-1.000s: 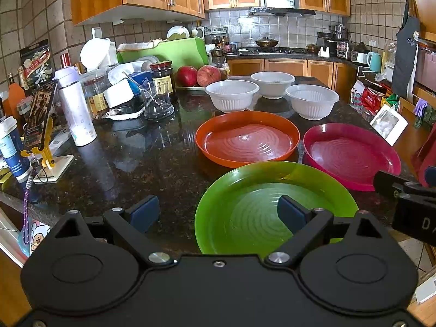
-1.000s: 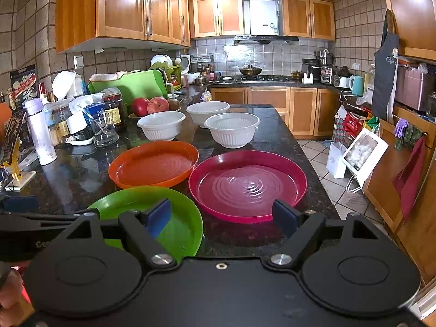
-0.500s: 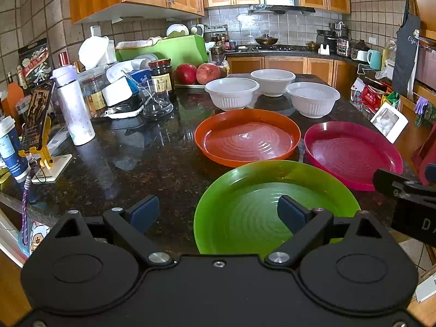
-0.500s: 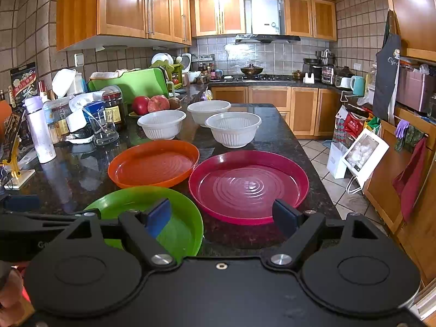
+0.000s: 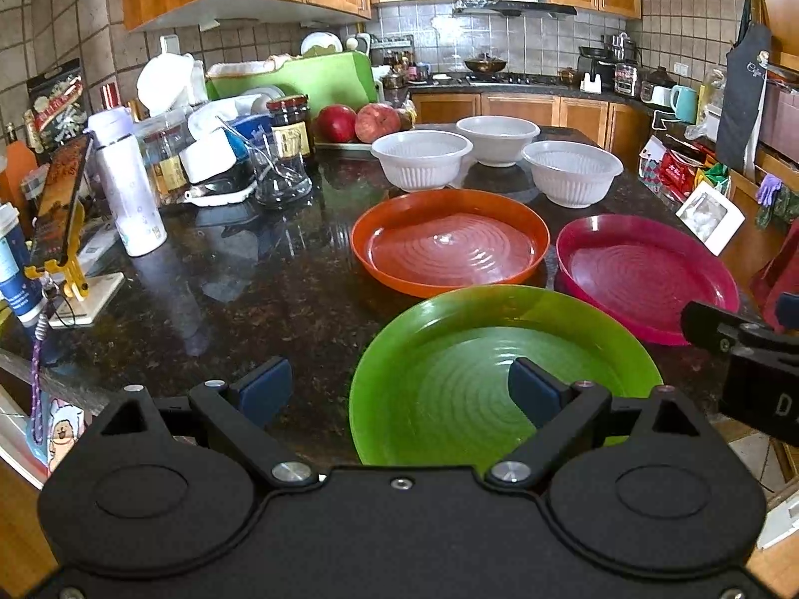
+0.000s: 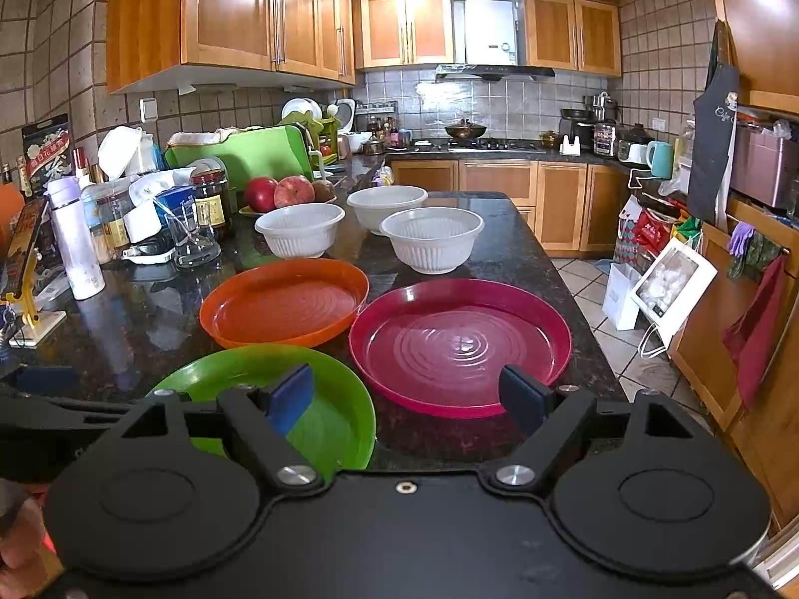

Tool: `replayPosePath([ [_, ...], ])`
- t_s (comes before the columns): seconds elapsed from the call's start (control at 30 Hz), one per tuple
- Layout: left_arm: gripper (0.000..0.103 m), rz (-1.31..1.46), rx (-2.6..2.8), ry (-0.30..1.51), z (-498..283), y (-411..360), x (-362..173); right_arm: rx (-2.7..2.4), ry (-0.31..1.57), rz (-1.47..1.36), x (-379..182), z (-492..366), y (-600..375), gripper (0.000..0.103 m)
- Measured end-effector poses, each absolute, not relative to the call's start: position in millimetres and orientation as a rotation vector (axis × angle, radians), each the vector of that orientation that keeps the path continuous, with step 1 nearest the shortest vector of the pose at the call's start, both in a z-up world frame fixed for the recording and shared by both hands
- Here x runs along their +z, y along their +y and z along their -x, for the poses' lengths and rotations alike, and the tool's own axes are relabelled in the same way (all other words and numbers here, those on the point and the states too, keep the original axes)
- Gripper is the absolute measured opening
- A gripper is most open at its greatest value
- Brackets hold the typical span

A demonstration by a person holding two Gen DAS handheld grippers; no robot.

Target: Organize plates and bowls

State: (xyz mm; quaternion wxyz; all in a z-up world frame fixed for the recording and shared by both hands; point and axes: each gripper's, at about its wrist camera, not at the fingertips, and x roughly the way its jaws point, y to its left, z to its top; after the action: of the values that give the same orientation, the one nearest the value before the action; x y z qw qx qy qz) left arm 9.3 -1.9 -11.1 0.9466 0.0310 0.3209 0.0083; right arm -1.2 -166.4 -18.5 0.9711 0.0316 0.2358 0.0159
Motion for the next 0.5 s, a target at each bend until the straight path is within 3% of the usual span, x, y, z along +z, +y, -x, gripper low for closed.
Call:
replayPosePath([
  [0.5,0.09,-0.064,0.0,0.655,-13.1,3.4,-7.6,0.052,0.446,-0.124,-18.1,-1.5,-173.6,0.084],
])
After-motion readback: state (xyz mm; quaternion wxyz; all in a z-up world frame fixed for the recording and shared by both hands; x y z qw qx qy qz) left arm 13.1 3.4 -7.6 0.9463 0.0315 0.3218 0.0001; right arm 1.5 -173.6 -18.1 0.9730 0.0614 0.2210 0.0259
